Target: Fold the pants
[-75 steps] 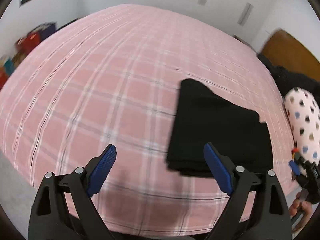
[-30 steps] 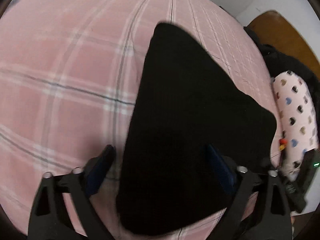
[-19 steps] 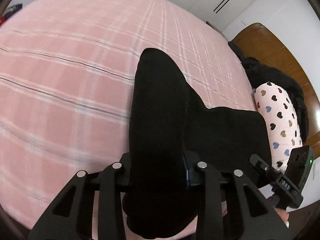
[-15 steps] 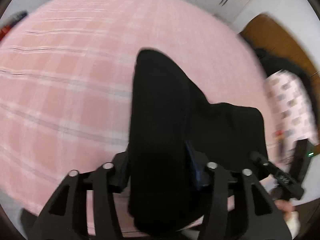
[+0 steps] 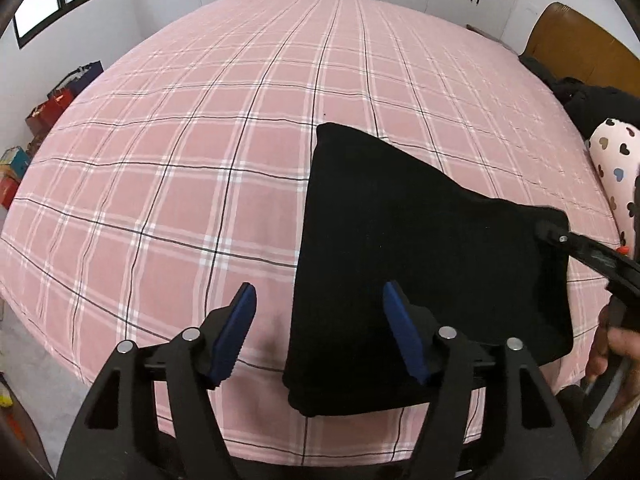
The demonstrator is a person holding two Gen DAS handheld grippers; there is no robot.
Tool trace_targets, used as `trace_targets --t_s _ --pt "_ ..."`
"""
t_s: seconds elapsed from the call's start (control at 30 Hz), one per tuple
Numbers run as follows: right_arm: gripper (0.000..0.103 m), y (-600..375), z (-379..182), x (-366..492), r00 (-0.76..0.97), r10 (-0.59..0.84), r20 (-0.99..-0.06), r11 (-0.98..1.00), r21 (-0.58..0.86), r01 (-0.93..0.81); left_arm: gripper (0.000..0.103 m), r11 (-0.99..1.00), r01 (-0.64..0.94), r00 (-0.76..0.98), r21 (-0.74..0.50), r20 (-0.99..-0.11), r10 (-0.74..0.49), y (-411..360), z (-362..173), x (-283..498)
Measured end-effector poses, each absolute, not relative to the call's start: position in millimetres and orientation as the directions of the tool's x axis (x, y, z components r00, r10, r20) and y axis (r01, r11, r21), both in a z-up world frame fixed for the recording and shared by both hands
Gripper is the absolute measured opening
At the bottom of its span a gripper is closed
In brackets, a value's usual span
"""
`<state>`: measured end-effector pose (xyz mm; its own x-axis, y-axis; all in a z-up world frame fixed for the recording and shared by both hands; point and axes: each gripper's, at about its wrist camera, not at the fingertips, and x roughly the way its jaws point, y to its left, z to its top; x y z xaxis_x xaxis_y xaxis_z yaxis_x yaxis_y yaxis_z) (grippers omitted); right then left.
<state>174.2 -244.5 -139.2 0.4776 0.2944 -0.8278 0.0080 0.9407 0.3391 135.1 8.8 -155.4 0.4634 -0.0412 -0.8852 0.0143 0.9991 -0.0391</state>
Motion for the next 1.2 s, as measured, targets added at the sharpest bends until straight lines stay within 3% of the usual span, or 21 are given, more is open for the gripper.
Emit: trace_targets --t_s 0.17,0.27,0.3,0.37,0.47,0.57,0.67,0.73,0.83,1.03,1.2 --pt "0.006 -241.1 -81.0 165.9 0.623 0.273 -0.733 0.949 0.312 -0.05 0.064 1.0 0.026 0.457 0.016 -0.889 0.002 4.2 -159.4 137.7" --pt "0.011 -253.3 -138.6 185.8 0.474 0.162 -0.866 0.979 0.201 0.033 0.064 1.0 0.021 0.438 0.011 -0.899 0.0 2.2 -166.0 142.2" --pt "0.011 -261.4 -146.4 180.1 0.463 0.158 -0.872 0.973 0.218 0.08 0.064 1.0 0.02 0.432 0.012 -0.902 0.002 1.1 -167.4 142.9" --pt "0.011 -266.0 -127.4 161.4 0.552 0.191 -0.812 0.951 0.293 0.101 0.064 0.999 0.027 0.43 0.026 -0.903 0.012 -0.9 -169.4 143.0" --pt "0.012 -248.6 -92.0 130.5 0.64 0.195 -0.743 0.957 0.288 0.043 0.065 0.998 0.029 0.424 0.051 -0.905 0.034 -2.9 -172.1 142.4" --pt "0.012 -221.4 -101.9 119.9 0.568 0.233 -0.79 0.967 0.25 -0.048 0.065 0.999 0.024 0.414 0.046 -0.91 0.032 -4.3 -175.7 141.9" --pt "0.01 -223.9 -147.0 117.5 0.456 0.162 -0.875 0.985 0.173 -0.018 0.065 0.998 0.021 0.417 0.059 -0.908 0.045 -5.7 -173.9 138.4" --pt "0.006 -234.9 -149.9 109.2 0.471 0.195 -0.86 0.972 0.235 0.028 0.066 0.998 0.02 0.417 0.065 -0.907 0.051 -6.2 -173.9 136.6" --pt "0.012 -242.0 -123.0 99.7 0.526 0.228 -0.819 0.952 0.3 0.054 0.067 0.996 0.022 0.416 0.081 -0.907 0.065 -7.0 -174.7 133.0" --pt "0.01 -245.4 -149.9 90.7 0.446 0.197 -0.873 0.965 0.254 0.071 0.067 0.996 0.025 0.42 0.091 -0.905 0.072 -10.2 -169.7 126.9" --pt "0.015 -249.2 -125.6 73.7 0.505 0.213 -0.836 0.952 0.294 0.085 0.073 0.992 0.038 0.446 0.118 -0.891 0.089 -13.8 -160.2 115.0"
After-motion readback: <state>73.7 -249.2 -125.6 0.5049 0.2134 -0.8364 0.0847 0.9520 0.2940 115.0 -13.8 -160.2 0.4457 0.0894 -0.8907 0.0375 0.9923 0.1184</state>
